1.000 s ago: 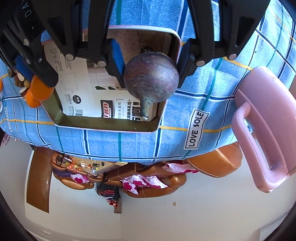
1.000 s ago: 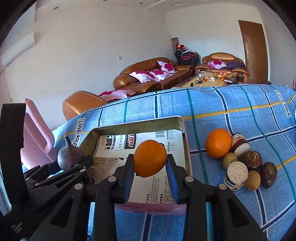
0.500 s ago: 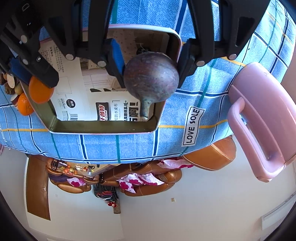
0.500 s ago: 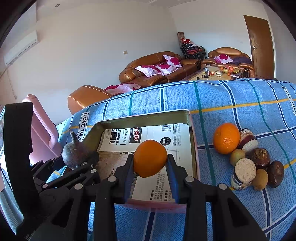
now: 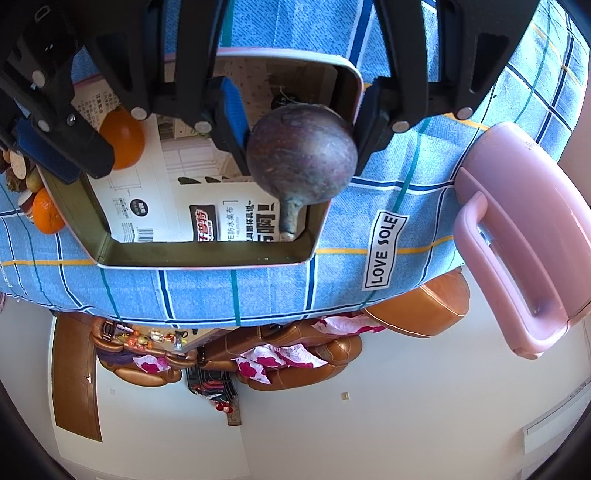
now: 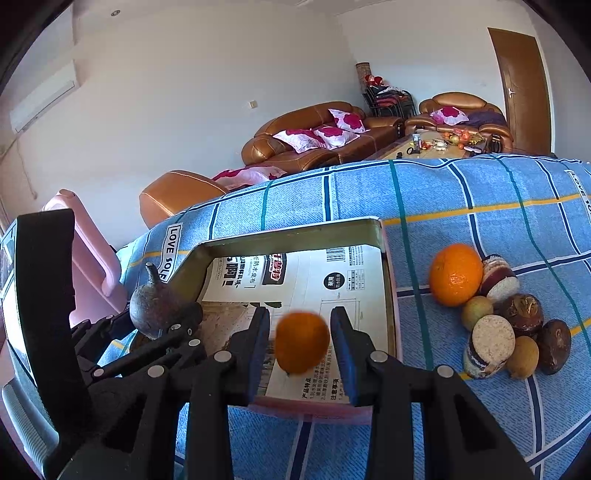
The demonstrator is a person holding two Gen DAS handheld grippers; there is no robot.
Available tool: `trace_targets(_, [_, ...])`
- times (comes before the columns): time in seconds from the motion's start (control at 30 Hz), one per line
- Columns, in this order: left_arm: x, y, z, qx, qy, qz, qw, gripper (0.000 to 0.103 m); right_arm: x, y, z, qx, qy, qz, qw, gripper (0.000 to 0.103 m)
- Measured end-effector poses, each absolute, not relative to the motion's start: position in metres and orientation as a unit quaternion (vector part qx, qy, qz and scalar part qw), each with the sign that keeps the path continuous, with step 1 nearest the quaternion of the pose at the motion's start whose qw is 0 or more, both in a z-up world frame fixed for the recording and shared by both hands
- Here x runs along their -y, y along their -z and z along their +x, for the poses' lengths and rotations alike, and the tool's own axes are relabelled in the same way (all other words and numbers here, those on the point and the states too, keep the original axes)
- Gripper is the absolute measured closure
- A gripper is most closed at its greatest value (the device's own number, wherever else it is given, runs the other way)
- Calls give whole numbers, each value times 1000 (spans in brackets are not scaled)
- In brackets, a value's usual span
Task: Organize fruits
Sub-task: 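Open the right tool dropping the orange into the tray while the left tool releases the brown fruit there, then grasp the orange beside the pink bucket with the right tool while the left tool grasps a dark mangosteen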
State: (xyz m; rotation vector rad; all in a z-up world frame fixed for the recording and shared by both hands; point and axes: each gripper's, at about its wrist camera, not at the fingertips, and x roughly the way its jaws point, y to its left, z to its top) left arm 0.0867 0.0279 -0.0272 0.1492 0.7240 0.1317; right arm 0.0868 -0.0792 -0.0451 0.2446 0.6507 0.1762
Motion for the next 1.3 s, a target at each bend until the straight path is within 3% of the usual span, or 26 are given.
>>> trace_targets(0.13, [-26, 28, 86, -352, -68, 80, 930, 50, 82, 44, 85, -312, -88, 127, 937, 63])
trace_targets(0.27, [-24, 27, 85, -350, -74, 86, 930, 44, 91, 36, 74, -275, -83, 151, 946, 38])
trace_targets(0.33, [-24, 25, 83, -343, -74, 83, 933, 21, 99, 31, 69, -252, -74, 163, 951, 35])
trace_targets(0.47, [-23, 15, 75, -308, -80, 85, 944, 8, 109, 27, 66, -232, -46, 174, 956, 34])
trace_targets(0.5, [-23, 12, 73, -302, -79, 82, 947, 1, 110, 26, 67, -234, -42, 176, 955, 34])
trace_targets(1.07, [-16, 1, 59, -296, 23, 6, 955, 0, 134, 23, 50, -207, 35, 181, 961, 34])
trace_targets(1.3, [-5, 1, 48, -281, 70, -15, 957, 0, 210, 22, 22, -183, 152, 209, 949, 34])
